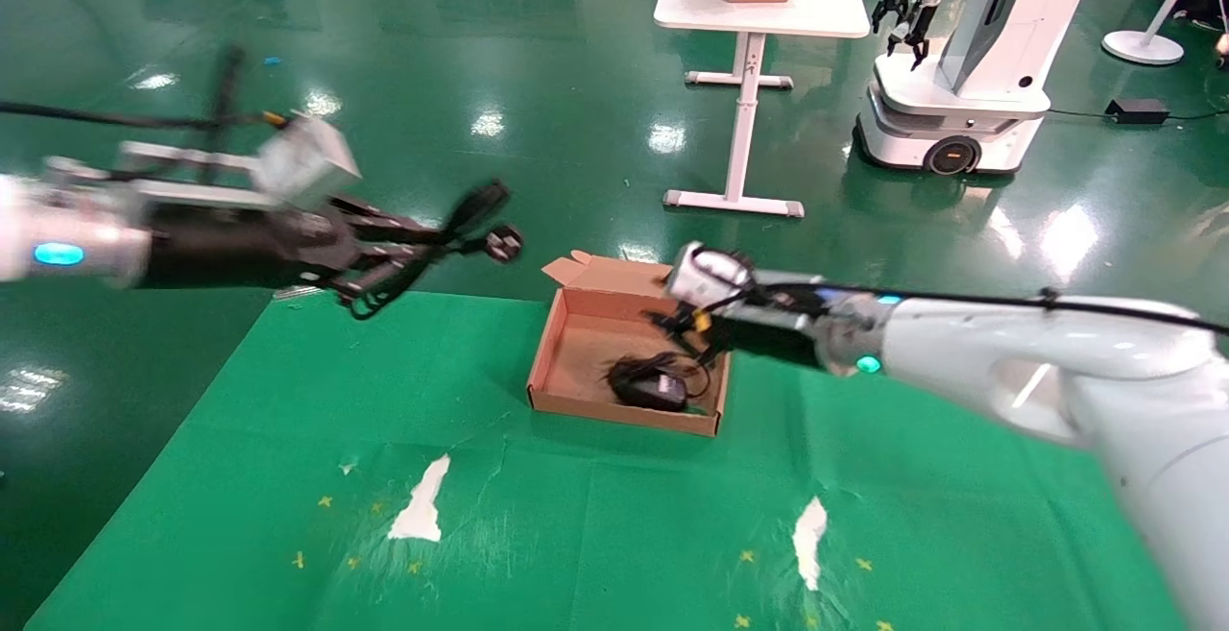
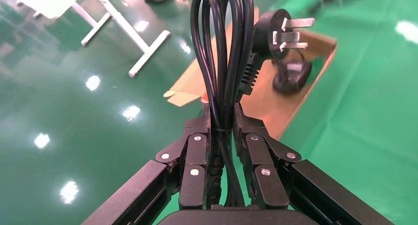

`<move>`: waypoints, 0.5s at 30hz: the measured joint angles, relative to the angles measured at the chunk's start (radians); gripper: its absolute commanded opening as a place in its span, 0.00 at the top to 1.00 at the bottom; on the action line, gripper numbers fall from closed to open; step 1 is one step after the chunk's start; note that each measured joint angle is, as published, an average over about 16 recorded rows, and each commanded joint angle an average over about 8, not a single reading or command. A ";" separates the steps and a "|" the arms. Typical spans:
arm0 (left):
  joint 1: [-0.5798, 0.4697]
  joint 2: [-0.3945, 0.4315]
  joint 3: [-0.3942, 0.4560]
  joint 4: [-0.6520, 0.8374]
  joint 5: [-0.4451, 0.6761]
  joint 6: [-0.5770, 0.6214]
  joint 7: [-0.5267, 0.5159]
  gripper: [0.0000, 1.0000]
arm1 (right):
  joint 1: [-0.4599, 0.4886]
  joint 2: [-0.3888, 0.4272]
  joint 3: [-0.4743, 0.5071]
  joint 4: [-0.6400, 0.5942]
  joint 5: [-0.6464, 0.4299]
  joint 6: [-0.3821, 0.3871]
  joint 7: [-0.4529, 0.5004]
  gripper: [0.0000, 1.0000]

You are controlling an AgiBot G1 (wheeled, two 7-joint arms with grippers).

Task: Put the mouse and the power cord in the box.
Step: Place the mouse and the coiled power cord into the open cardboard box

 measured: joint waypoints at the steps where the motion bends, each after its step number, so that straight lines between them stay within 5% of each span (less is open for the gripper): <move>1: 0.010 0.023 0.006 -0.005 0.008 -0.030 0.009 1.00 | 0.011 0.013 0.003 -0.002 0.004 0.002 -0.009 0.00; 7: 0.096 0.148 0.053 -0.080 0.047 -0.195 0.075 1.00 | 0.096 0.136 0.019 -0.005 0.026 -0.067 -0.053 0.00; 15: 0.205 0.235 0.152 -0.238 0.053 -0.345 0.110 1.00 | 0.232 0.369 0.022 0.015 0.032 -0.364 -0.046 0.00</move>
